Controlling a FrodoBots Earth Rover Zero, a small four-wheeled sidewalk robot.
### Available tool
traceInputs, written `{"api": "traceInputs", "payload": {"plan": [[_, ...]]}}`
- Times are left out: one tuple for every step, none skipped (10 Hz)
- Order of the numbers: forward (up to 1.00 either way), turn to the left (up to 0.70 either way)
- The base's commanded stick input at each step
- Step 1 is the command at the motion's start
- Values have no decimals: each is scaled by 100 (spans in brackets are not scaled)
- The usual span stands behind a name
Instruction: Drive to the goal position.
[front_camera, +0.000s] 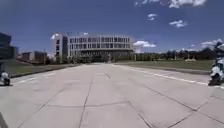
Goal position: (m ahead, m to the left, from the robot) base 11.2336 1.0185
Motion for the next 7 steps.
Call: {"api": "traceInputs", "payload": {"plan": [[50, 0], [50, 0], [50, 0], [50, 0], [50, 0], [50, 0], [50, 0]]}}
